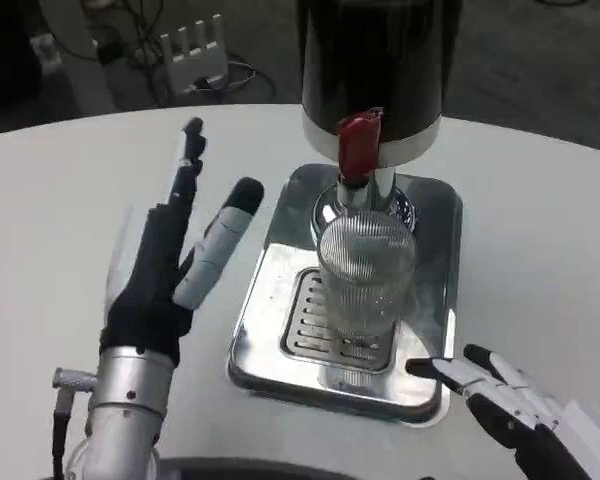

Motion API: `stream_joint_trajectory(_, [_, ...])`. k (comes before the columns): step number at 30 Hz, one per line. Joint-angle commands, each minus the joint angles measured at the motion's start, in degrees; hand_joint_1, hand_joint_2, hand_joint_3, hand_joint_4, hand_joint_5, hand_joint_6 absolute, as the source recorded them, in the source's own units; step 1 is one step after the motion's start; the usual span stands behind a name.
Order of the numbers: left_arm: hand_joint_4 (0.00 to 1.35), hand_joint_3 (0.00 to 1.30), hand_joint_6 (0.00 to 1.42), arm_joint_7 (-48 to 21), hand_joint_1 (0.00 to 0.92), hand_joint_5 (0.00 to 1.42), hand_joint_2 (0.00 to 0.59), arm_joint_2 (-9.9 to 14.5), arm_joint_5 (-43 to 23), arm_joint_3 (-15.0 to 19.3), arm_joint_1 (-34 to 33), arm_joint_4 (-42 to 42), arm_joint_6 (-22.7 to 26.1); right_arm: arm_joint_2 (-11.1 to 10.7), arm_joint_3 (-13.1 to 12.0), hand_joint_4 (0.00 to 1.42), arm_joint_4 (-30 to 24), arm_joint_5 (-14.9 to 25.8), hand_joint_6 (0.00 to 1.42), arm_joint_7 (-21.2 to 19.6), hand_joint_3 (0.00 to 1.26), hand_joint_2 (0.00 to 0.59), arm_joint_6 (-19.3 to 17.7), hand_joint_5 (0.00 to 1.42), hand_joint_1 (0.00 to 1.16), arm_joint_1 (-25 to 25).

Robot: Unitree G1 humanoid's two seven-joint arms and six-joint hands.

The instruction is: Grasp the cup under the faucet to collect the drink, then remove the cup.

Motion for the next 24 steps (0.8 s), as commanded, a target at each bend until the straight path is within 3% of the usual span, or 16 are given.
stream_joint_trajectory(1, [0.14,0.09,0.14,-0.05,0.0,0.19,0.079,-2.15,-3.71,1.57,0.97,-5.99,1.56,0.35,0.59,0.12,0.27,-0.6,0.0,-0.6,0.16,0.445,-0.53,0.0,0.55,0.08])
stream_joint_trajectory(9, [0.3,0.3,0.26,-5.44,0.0,0.35,0.174,-2.63,-11.67,1.41,-2.53,-10.19,6.86,0.27,-0.06,0.12,0.16,-0.24,0.0,-0.96,0.16,0.446,-0.86,0.0,0.55,0.61])
stream_joint_trajectory(24, [0.3,0.25,0.34,-10.75,0.0,0.39,0.186,-2.05,-12.44,-1.73,-7.12,-15.21,10.88,0.29,-0.83,0.12,-0.43,0.43,0.0,-1.13,0.16,0.446,-1.11,0.0,0.56,1.31])
